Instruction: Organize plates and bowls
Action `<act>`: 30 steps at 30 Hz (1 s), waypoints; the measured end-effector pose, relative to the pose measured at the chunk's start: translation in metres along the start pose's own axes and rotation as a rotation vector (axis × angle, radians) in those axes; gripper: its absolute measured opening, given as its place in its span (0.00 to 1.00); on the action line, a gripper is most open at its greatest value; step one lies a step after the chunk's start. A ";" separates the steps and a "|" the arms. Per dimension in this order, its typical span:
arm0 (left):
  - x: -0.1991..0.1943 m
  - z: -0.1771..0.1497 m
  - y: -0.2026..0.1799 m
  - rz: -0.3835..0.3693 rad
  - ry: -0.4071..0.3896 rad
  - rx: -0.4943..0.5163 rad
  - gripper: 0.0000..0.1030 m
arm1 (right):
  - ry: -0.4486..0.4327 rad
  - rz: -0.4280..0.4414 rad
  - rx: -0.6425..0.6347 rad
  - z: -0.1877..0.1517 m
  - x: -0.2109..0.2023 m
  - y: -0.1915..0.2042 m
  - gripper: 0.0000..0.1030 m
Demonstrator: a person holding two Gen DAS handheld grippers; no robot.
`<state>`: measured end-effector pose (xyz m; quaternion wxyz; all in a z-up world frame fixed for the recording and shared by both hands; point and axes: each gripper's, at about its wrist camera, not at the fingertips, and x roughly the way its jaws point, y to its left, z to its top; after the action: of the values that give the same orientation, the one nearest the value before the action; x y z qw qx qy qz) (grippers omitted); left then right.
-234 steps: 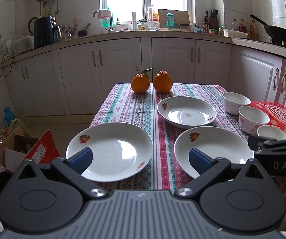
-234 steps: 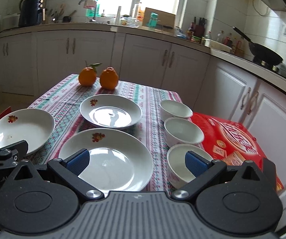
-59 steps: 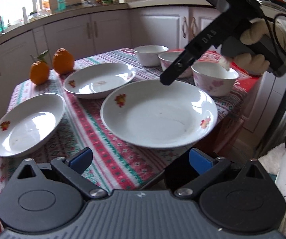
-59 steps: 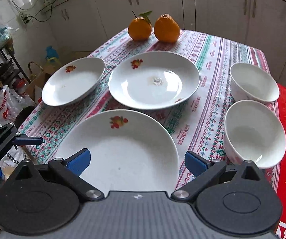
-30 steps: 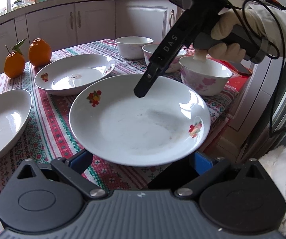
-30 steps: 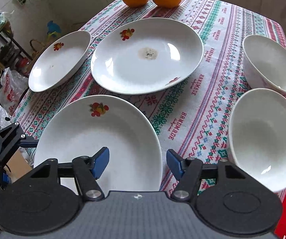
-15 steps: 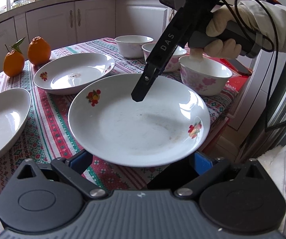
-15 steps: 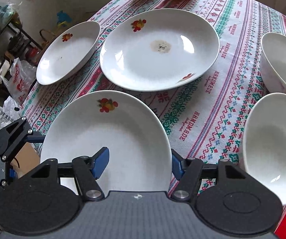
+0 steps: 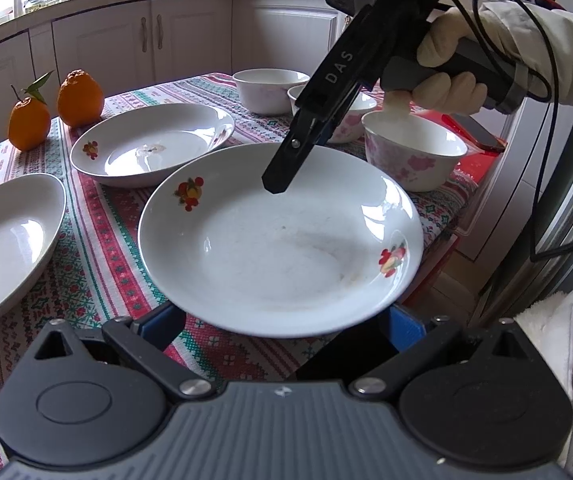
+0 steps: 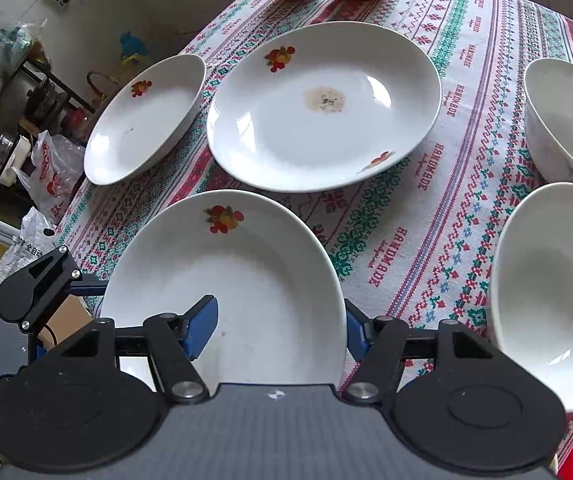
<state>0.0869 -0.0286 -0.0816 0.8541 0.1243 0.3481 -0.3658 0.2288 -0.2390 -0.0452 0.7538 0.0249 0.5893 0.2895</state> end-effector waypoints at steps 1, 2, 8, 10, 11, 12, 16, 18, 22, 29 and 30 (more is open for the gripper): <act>0.000 0.000 0.000 -0.001 -0.002 0.000 0.98 | 0.001 -0.001 0.000 0.000 0.000 0.000 0.68; -0.001 0.000 0.000 -0.002 -0.006 -0.002 0.98 | 0.000 -0.004 -0.003 0.000 0.000 0.001 0.68; -0.008 0.001 0.002 -0.002 -0.022 0.000 0.98 | -0.007 -0.005 -0.010 0.001 0.002 0.005 0.68; -0.009 0.001 0.003 -0.008 -0.024 -0.007 0.98 | -0.016 -0.005 -0.015 0.002 0.001 0.007 0.68; -0.010 0.001 0.004 -0.015 -0.026 -0.010 0.98 | -0.019 -0.009 -0.020 0.003 0.000 0.007 0.68; -0.009 0.001 0.004 -0.016 -0.026 -0.011 0.98 | -0.021 -0.011 -0.024 0.004 0.000 0.008 0.68; -0.008 0.000 0.006 -0.030 -0.025 -0.020 0.98 | -0.017 -0.017 -0.023 0.005 0.003 0.006 0.69; -0.008 0.000 0.007 -0.036 -0.023 -0.025 0.98 | -0.015 -0.021 -0.020 0.004 0.005 0.006 0.68; -0.010 0.001 0.006 -0.032 -0.023 -0.015 0.98 | -0.016 -0.022 -0.018 0.003 0.004 0.007 0.69; -0.022 0.007 0.009 -0.019 -0.050 -0.017 0.98 | -0.045 -0.028 -0.040 0.009 -0.009 0.017 0.69; -0.024 0.008 0.010 -0.016 -0.054 -0.019 0.98 | -0.048 -0.028 -0.044 0.011 -0.010 0.019 0.69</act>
<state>0.0861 -0.0121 -0.0598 0.8613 0.1036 0.3293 -0.3727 0.2295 -0.2243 -0.0256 0.7721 0.0072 0.5649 0.2910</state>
